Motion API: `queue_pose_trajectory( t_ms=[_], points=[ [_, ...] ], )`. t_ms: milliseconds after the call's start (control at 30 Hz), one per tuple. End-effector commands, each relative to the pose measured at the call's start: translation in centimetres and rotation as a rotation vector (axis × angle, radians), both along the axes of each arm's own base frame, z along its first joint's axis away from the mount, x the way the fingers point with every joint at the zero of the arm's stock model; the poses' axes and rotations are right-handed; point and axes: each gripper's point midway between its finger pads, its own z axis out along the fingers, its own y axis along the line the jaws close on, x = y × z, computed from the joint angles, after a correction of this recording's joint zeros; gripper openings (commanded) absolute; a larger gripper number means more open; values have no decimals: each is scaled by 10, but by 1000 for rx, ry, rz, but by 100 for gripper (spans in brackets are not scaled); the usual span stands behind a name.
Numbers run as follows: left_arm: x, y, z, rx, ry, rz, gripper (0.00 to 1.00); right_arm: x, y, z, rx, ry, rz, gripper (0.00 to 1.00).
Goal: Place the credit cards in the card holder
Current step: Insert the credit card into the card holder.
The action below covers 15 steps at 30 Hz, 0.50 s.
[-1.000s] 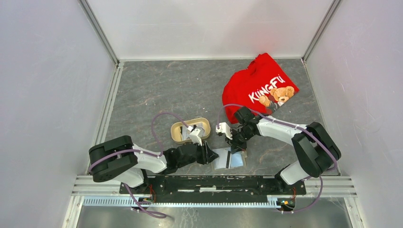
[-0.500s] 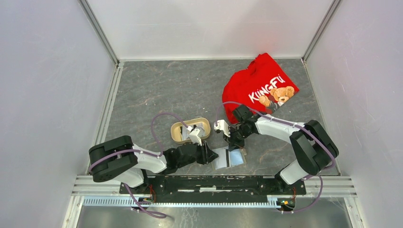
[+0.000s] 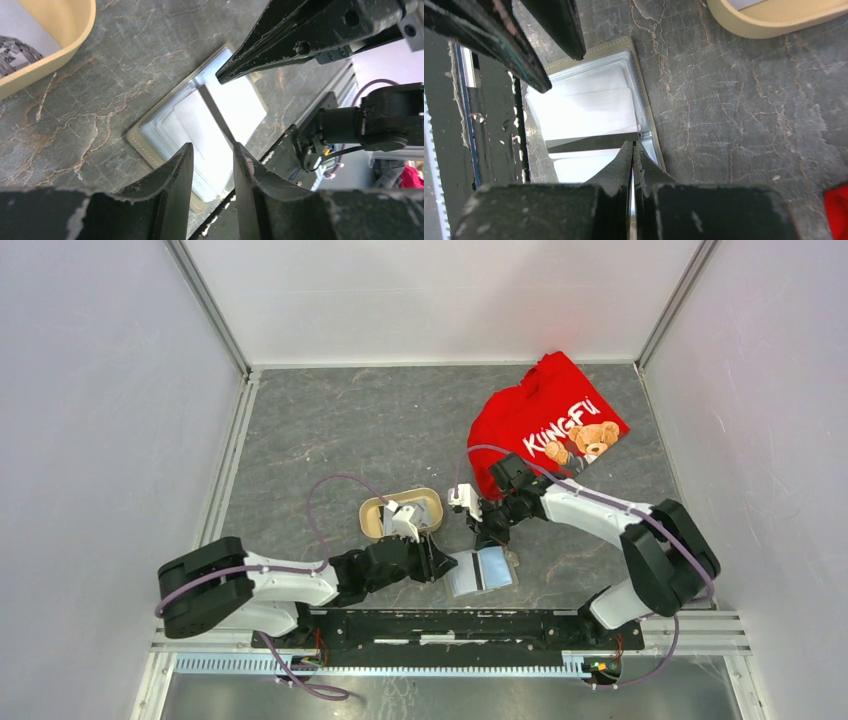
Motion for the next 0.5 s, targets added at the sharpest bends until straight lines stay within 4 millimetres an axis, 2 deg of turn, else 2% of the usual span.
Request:
queue_pose_trajectory(
  t_ms=[0,167,467],
  points=[
    [6,6,17,20,-54,19,43,-7,-9,15,40,-113,81,5],
    [-2,10,5,28,3,11,43,-19,-19,-5,-18,-44,99,2],
    [-8,-7,-16,38,95,-15,44,-26,-23,-22,-71,22,92,0]
  ],
)
